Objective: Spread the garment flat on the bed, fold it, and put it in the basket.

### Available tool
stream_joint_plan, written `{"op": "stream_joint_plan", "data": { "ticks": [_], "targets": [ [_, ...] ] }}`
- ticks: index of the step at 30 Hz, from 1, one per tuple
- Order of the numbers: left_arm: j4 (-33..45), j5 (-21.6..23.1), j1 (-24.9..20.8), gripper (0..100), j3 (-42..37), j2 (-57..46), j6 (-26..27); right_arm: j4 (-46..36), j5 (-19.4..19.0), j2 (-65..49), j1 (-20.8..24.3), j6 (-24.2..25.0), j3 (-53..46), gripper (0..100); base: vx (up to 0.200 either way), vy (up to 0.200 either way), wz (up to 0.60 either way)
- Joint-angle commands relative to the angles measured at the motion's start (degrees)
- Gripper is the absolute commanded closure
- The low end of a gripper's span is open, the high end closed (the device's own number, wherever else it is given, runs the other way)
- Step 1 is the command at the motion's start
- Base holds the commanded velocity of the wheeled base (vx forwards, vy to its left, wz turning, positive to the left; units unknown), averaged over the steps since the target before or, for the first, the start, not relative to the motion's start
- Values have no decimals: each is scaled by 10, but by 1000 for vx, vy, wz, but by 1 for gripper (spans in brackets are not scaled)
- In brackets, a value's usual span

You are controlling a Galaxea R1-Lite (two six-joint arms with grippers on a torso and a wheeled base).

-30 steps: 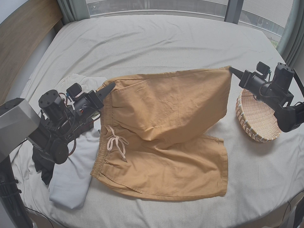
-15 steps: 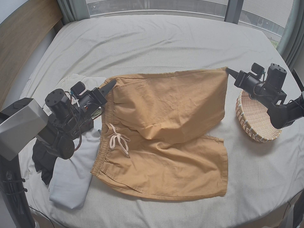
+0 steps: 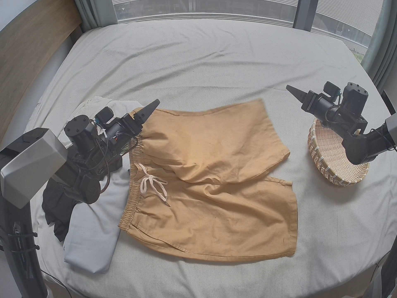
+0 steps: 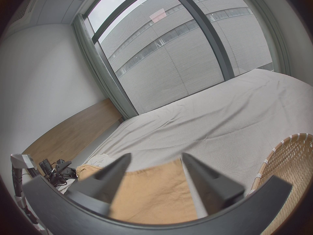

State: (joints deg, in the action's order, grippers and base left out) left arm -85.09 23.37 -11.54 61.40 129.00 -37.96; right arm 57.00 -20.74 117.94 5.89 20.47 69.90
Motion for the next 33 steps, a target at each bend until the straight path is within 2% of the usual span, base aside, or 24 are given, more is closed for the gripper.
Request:
{"op": "stream_joint_plan", "data": {
  "ticks": [1,10,33],
  "targets": [
    [2,-5,8,0,-2,-1,0,1,0,5,2,1,-5,0,0,0,0],
    [12,-7,13,0,-30,-12,0,16,0,-11,5,0,-42,0,0,0,0],
    [7,-6,81,0,-145,-83,6,113,1,-52,10,-2,-223,0,0,0,0]
  ]
}}
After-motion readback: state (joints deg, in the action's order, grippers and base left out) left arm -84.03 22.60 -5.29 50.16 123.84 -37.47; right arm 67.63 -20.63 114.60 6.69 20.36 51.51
